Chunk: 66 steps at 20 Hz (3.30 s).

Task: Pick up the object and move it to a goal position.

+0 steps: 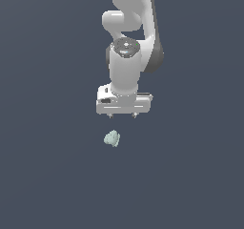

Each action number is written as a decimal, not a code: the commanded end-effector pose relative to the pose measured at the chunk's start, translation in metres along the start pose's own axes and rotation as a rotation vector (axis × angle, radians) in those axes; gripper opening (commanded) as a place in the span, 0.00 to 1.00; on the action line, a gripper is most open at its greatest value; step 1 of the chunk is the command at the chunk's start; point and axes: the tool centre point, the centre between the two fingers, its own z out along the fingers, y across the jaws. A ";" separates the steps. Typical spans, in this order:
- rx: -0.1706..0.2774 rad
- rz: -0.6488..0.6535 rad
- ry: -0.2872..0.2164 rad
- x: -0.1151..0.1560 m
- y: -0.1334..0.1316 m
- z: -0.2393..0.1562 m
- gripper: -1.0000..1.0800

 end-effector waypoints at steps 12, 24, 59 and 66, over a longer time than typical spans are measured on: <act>0.019 0.189 -0.020 0.024 0.042 0.071 0.96; 0.021 0.247 -0.027 0.028 0.056 0.095 0.96; 0.021 0.250 -0.026 0.024 0.042 0.135 0.00; 0.021 0.250 -0.026 0.015 0.002 0.102 0.00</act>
